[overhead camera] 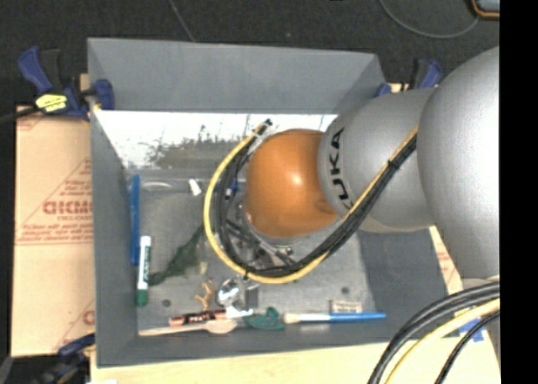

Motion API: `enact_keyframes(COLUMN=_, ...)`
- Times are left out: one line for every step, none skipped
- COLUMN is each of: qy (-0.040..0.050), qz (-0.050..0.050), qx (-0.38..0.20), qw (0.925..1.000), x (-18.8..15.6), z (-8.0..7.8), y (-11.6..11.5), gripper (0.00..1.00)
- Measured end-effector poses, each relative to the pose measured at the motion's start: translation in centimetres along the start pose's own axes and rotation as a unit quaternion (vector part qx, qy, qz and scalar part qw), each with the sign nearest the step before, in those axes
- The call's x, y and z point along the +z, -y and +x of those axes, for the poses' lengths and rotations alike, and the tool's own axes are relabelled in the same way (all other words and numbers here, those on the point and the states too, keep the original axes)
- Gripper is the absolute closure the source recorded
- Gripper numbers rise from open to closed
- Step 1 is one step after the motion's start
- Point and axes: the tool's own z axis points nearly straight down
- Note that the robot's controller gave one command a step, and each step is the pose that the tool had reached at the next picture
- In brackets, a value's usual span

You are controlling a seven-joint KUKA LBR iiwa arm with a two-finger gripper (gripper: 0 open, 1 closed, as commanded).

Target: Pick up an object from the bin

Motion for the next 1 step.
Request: enact_keyframes(qy=0.0006, qz=-0.001, qx=0.093, qw=0.9956, x=1.86, z=1.28, y=-3.93, gripper=0.00)
